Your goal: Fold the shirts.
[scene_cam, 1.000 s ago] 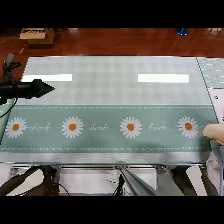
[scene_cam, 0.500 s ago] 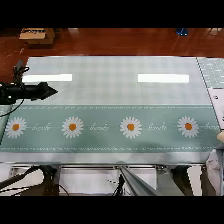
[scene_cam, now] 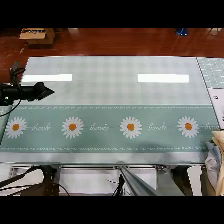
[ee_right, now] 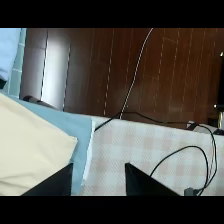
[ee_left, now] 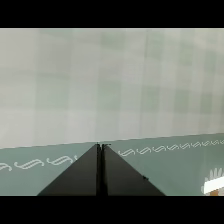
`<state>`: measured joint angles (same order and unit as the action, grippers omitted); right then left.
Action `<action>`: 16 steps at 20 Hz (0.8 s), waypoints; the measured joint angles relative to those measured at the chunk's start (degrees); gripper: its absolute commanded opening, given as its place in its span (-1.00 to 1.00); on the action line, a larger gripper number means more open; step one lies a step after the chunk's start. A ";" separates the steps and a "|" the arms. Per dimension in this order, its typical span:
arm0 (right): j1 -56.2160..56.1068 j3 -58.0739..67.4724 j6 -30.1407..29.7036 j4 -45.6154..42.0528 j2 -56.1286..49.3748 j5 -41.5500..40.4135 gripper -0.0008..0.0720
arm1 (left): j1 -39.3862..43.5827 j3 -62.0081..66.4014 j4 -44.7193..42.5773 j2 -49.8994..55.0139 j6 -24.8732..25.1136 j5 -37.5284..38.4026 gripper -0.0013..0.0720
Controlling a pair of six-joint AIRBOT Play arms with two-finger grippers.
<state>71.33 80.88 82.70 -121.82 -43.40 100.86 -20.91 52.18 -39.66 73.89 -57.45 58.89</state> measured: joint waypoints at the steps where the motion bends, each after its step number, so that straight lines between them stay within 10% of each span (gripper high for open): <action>1: 0.00 0.00 -0.17 1.88 0.00 -1.75 0.17 | -0.04 0.04 0.11 0.00 0.09 0.00 -0.91; 3: -0.02 -0.07 -1.55 10.38 -0.02 -6.29 0.17 | -0.11 0.55 1.44 0.00 1.57 0.48 -0.54; 5: -0.94 -0.07 -3.28 23.39 -0.35 -10.19 0.17 | -0.09 1.77 5.18 0.00 3.89 1.31 0.50; 11: -21.46 -0.07 -4.72 51.84 -4.46 -14.71 0.17 | 3.78 9.92 17.73 -0.42 9.66 7.65 0.53; 16: -48.35 -0.07 -1.11 48.13 -12.70 -15.67 0.66 | 17.66 18.34 -2.54 -1.40 -2.69 7.43 0.53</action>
<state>22.98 80.82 81.58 -73.69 -56.10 85.19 -3.25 70.52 -42.19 72.49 -60.14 66.32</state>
